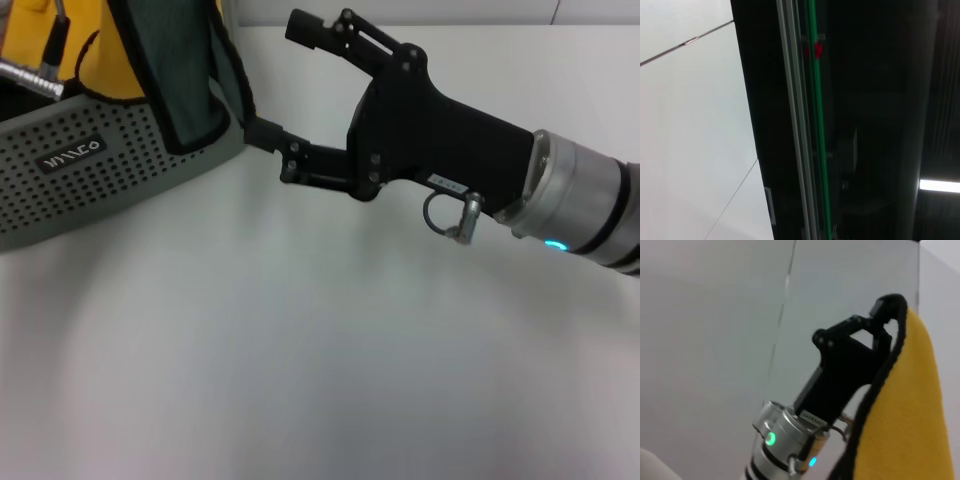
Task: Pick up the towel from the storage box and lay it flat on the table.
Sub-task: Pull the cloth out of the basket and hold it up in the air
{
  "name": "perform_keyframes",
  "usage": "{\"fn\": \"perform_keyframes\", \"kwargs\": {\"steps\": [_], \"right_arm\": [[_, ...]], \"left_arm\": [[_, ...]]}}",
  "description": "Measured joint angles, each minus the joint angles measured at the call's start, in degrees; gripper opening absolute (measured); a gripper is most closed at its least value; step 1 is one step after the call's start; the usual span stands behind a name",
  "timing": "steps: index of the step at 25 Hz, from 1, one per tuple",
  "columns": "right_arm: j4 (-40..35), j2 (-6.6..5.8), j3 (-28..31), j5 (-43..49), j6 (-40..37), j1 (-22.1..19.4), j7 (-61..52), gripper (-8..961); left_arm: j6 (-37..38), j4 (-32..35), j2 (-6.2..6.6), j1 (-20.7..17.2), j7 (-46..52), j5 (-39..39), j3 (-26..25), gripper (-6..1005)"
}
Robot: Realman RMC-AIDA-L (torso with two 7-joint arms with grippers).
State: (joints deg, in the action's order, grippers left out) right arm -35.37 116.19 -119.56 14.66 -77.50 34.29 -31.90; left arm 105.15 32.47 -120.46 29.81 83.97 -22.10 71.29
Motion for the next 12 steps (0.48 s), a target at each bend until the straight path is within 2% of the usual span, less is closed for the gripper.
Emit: {"fn": "perform_keyframes", "kwargs": {"steps": [12], "right_arm": [[0.35,0.0,-0.13,-2.46,4.84,0.37,0.61,755]], "left_arm": [[0.01,-0.08,-0.04,0.16,-0.28,2.07,1.43,13]]}}
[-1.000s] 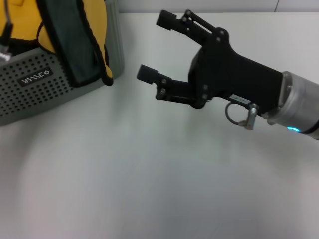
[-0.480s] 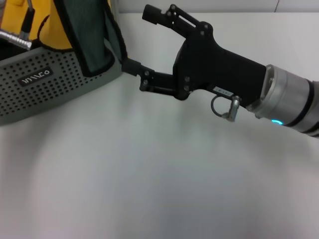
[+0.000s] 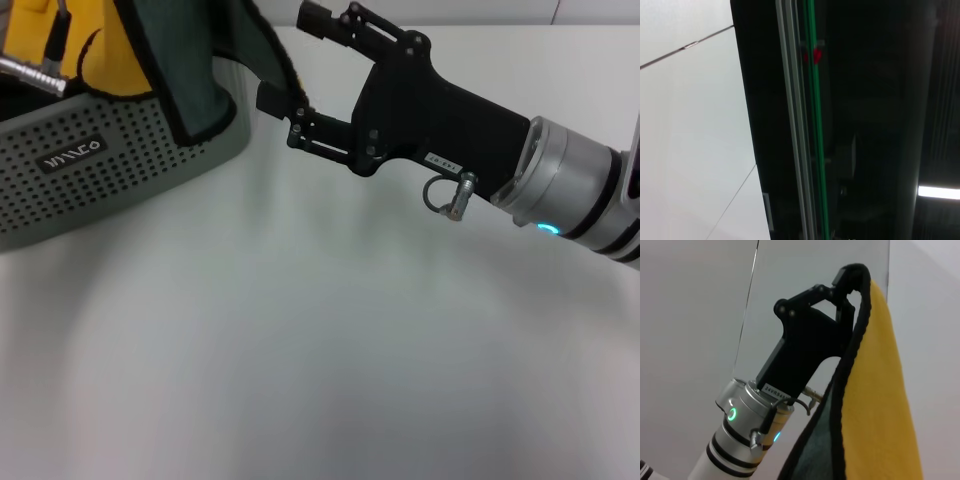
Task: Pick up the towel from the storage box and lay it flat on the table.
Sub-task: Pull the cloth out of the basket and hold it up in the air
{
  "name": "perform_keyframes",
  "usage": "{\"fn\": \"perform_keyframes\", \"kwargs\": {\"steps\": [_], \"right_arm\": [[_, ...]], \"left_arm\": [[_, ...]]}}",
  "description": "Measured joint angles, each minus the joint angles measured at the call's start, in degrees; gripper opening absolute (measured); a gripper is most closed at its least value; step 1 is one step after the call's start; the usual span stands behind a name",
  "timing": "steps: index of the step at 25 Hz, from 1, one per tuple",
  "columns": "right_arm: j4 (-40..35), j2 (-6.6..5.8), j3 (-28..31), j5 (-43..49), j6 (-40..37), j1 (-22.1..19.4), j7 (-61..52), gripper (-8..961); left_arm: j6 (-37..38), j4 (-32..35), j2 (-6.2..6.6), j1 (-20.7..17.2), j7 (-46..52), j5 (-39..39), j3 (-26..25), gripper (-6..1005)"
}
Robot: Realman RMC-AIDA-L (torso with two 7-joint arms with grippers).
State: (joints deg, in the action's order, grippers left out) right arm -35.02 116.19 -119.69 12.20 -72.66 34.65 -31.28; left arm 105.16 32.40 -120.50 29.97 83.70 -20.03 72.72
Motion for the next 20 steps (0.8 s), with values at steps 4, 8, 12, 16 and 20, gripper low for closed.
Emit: {"fn": "perform_keyframes", "kwargs": {"steps": [4,8,12,16,20], "right_arm": [[0.08,-0.01,0.23,-0.19,0.33,-0.59,0.0,752],[0.03,0.0,0.34,-0.2,0.22,-1.31,0.06,689],[0.21,0.0,0.44,-0.96,0.62,-1.44,0.11,632],[0.31,0.0,0.29,-2.84,0.65,-1.52,0.98,579],[0.31,0.0,0.06,-3.6,0.67,-1.67,2.14,526]], "left_arm": [[0.02,0.0,0.0,-0.31,-0.02,0.06,-0.28,13],[0.05,0.01,0.0,-0.49,-0.03,0.08,-0.47,13],[0.05,0.02,0.0,-0.52,-0.03,0.08,-0.42,13],[0.05,-0.34,0.01,-0.53,-0.03,0.28,-0.38,13],[0.09,-1.32,0.01,-0.53,-0.03,1.37,-0.08,13]]}}
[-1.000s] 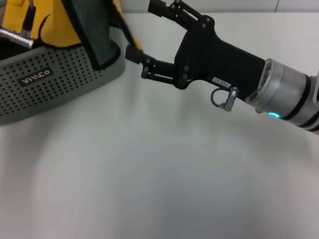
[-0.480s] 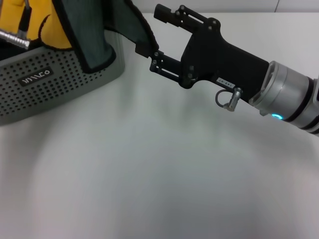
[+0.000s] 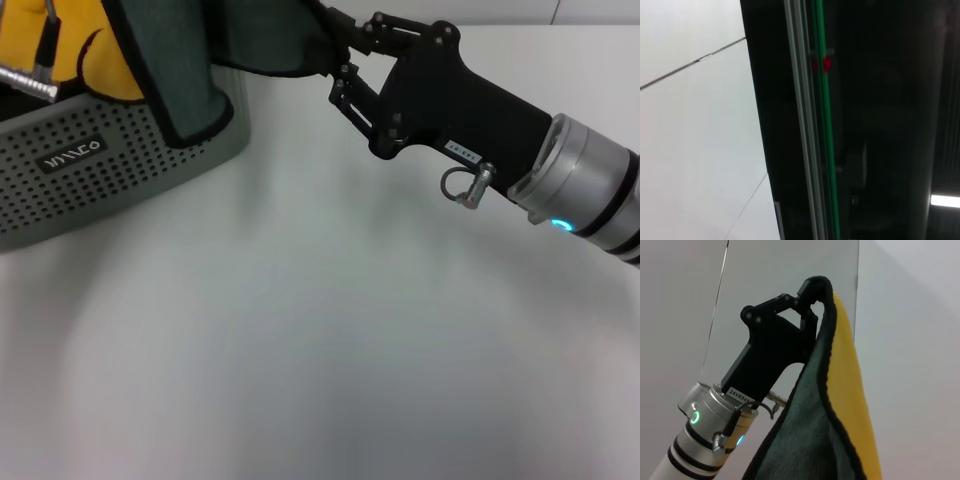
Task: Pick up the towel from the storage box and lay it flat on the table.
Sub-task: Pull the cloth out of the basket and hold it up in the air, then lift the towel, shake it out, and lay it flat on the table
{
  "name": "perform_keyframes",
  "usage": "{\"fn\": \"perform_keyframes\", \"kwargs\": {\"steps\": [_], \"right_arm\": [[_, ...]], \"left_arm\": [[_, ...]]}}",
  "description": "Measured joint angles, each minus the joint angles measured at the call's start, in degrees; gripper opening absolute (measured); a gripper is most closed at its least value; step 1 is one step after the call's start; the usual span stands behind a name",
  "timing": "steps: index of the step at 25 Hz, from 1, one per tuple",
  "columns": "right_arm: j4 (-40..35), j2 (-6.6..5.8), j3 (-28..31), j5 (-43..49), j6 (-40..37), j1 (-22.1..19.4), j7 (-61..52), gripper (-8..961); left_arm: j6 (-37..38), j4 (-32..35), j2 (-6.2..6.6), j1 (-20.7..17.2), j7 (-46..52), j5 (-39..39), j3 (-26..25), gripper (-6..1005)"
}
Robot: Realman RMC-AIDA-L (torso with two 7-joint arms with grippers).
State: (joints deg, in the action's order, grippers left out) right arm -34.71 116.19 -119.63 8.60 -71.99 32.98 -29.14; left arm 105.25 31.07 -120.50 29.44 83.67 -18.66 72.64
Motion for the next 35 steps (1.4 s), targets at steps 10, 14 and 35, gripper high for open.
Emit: {"fn": "perform_keyframes", "kwargs": {"steps": [10,14,35], "right_arm": [[0.21,0.0,0.25,-2.23,1.14,-0.54,0.59,65],[-2.91,-0.64,0.54,-0.54,4.13,-0.96,-0.43,6],[-33.63,-3.3,43.6,67.0,-18.75,-14.15,-52.53,20]], "left_arm": [[0.14,-1.61,0.23,-0.25,0.06,-0.89,0.4,13],[0.06,-0.85,0.98,-2.44,0.72,-4.98,0.33,13],[10.04,12.59,9.76,-18.57,4.5,-44.74,-12.75,13]]}}
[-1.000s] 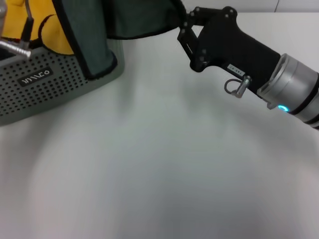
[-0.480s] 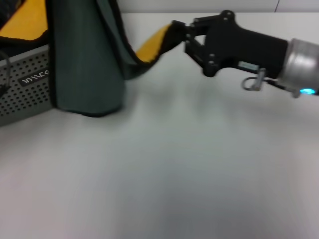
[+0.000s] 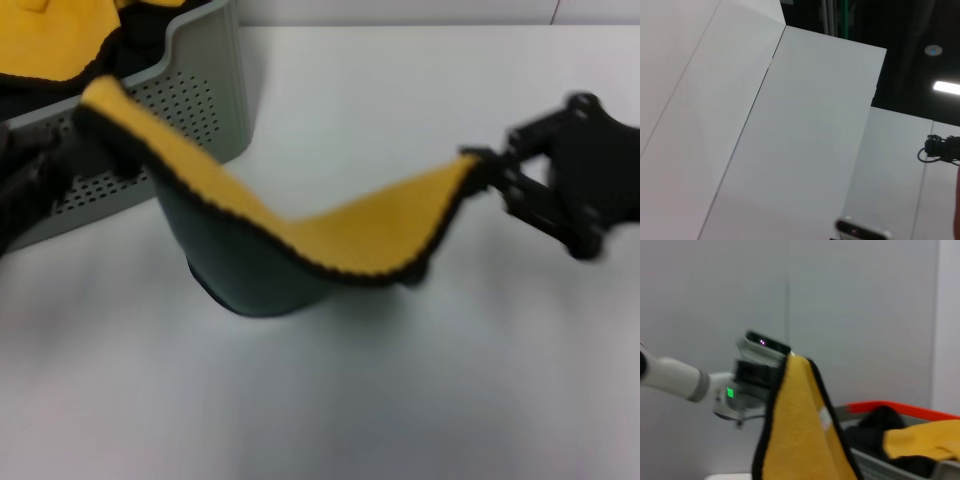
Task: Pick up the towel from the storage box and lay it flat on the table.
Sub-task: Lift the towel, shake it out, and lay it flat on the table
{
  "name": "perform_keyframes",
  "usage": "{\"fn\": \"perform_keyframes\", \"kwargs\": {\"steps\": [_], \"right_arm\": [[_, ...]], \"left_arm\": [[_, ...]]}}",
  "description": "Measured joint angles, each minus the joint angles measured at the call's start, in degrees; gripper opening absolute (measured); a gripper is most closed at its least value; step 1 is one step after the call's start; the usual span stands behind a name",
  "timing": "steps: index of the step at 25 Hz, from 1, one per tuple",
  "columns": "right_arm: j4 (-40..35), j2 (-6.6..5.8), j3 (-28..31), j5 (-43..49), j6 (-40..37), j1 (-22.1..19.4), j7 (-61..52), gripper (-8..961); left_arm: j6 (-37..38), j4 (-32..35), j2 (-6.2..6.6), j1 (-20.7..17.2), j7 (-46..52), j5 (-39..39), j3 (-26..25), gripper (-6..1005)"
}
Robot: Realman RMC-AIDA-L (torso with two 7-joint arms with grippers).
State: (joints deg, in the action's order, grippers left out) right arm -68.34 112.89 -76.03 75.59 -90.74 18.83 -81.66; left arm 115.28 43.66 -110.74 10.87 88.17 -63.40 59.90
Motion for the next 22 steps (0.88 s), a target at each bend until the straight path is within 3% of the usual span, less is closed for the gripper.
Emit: {"fn": "perform_keyframes", "kwargs": {"steps": [7,12,15,18,22], "right_arm": [[0.48,1.19,10.35,-0.04,-22.16,-4.31,-1.63,24],[8.09,1.32,10.97,-0.03,-23.34,-4.26,-1.43,27],[13.9,1.33,11.72,1.35,-18.9,-3.01,-1.03,29],[18.84,1.56,11.83,4.92,-12.05,-0.58,-0.92,31],[27.29,1.85,11.65,9.01,-3.07,4.31,0.23,34]], "left_arm": [[1.32,7.97,-1.83,-11.08,-0.45,-2.81,0.17,13],[1.28,9.71,-4.47,-14.71,1.44,-5.25,-0.04,14],[0.89,4.9,-5.63,-11.93,-2.3,-9.96,-2.28,14],[-2.33,-8.17,-5.62,-2.69,-6.13,-19.15,-7.63,14],[-14.0,-22.82,-4.79,7.92,-10.78,-27.16,-10.66,14]]}}
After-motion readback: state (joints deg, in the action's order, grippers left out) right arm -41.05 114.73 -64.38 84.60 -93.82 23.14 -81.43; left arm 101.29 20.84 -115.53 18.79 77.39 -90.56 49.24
